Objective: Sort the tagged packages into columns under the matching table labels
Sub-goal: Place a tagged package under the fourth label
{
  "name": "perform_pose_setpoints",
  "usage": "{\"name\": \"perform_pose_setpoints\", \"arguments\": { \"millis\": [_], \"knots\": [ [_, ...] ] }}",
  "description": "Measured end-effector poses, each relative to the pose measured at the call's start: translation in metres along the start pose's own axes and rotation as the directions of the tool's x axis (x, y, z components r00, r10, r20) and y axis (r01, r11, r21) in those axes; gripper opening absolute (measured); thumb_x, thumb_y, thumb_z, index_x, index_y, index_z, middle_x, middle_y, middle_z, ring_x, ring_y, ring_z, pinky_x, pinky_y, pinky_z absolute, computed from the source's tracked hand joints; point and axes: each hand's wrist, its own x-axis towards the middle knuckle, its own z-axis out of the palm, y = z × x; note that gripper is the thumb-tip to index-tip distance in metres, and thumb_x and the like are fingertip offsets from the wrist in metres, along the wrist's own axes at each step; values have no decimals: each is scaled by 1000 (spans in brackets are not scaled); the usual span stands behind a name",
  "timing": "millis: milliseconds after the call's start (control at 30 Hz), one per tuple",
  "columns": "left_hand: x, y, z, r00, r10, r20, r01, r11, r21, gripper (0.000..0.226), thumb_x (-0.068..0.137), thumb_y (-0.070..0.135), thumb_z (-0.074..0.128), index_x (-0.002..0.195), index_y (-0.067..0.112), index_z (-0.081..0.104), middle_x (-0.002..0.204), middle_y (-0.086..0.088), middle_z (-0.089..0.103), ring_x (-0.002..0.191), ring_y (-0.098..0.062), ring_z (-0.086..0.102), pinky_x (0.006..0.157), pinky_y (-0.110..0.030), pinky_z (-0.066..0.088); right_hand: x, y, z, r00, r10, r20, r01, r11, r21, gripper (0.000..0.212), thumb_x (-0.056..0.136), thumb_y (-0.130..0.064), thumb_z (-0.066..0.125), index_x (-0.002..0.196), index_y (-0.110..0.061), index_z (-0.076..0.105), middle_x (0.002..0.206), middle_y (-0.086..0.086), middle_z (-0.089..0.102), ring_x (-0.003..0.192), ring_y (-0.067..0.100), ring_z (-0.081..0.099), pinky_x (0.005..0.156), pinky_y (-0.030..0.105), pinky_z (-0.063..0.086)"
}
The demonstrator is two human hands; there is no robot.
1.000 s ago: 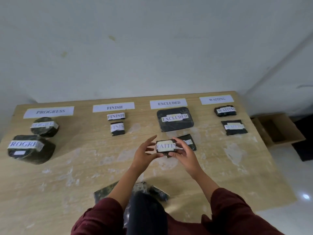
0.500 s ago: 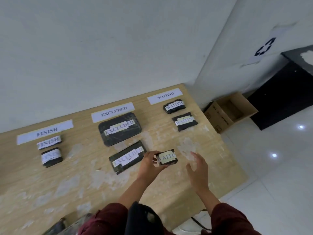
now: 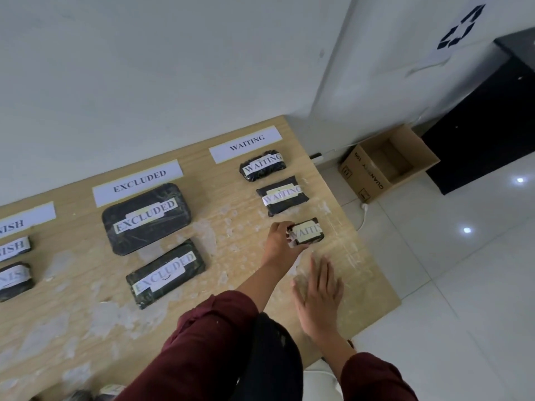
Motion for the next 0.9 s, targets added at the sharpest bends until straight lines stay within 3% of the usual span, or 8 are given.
{"name": "perform_pose_setpoints", "arguments": {
  "millis": [133, 300, 400, 500, 567, 633, 767, 900],
  "knots": [
    [11, 2, 8, 1000, -9, 15, 9, 1000, 25, 65, 67, 15, 83, 124, 7, 53, 122, -12, 51, 106, -26, 56, 96, -38, 49, -1, 1, 1, 1000, 8, 5, -8, 1000, -3, 74, 94, -60, 31, 155, -22, 13, 162, 7, 16, 149, 22, 16, 117, 52, 17],
    [2, -3, 1, 1000, -9, 14, 8, 999, 34, 79, 69, 23, 83, 135, 10, 41, 130, -8, 46, 108, -23, 53, 97, -35, 47, -1, -2, -2, 1000, 18, 15, -18, 1000, -1, 73, 93, -60, 33, 155, -23, 18, 161, 7, 18, 148, 23, 19, 118, 52, 16],
    [-16, -14, -12, 999, 33, -27, -31, 997, 70, 62, 78, 25, 75, 130, 11, 46, 126, -7, 48, 97, -14, 53, 89, -29, 50, 0, -3, -3, 1000, 13, 20, -14, 1000, 16, 74, 91, -60, 33, 154, -22, 23, 160, 7, 21, 147, 24, 22, 116, 52, 16],
    [-44, -33, -38, 996, 34, -80, -25, 993, 114, 36, 88, 22, 62, 122, 13, 53, 119, -3, 53, 88, -9, 55, 81, -26, 53, 5, -5, -8, 1000, -10, 6, 9, 987, 159, 65, 89, -54, 34, 146, -23, 36, 158, 7, 23, 145, 27, 23, 113, 54, 16],
    [-68, -52, -60, 992, 12, -129, 4, 993, 121, 26, 91, 20, 57, 116, 14, 57, 114, -1, 57, 84, -10, 57, 78, -29, 54, 6, -12, -12, 997, -66, -31, 71, 973, 221, 50, 87, -42, 36, 132, -23, 47, 153, 7, 31, 140, 25, 29, 108, 53, 20],
    [-94, -72, -85, 980, -27, -198, 51, 992, 119, 20, 92, 18, 55, 112, 15, 59, 109, -1, 61, 81, -9, 58, 74, -22, 51, 2, -28, -12, 981, -178, -72, 190, 951, 243, 43, 81, -30, 40, 121, -23, 52, 145, 5, 42, 132, 20, 36, 103, 48, 23],
    [-145, -109, -137, 903, -157, -400, 186, 982, 36, 15, 91, 15, 57, 105, 15, 61, 105, -2, 64, 78, -9, 59, 66, -11, 45, -14, -83, -3, 899, -437, -40, 427, 849, 311, 36, 78, -16, 48, 112, -26, 56, 124, -2, 53, 122, 19, 48, 98, 42, 26],
    [-194, -132, -193, 773, -251, -583, 253, 964, -80, 16, 94, 16, 53, 107, 14, 61, 106, -1, 61, 83, -7, 59, 66, -10, 45, -39, -148, 5, 698, -716, 1, 660, 644, 386, 30, 79, -10, 56, 106, -22, 61, 109, -4, 56, 106, 19, 55, 90, 38, 35]
  ]
}}
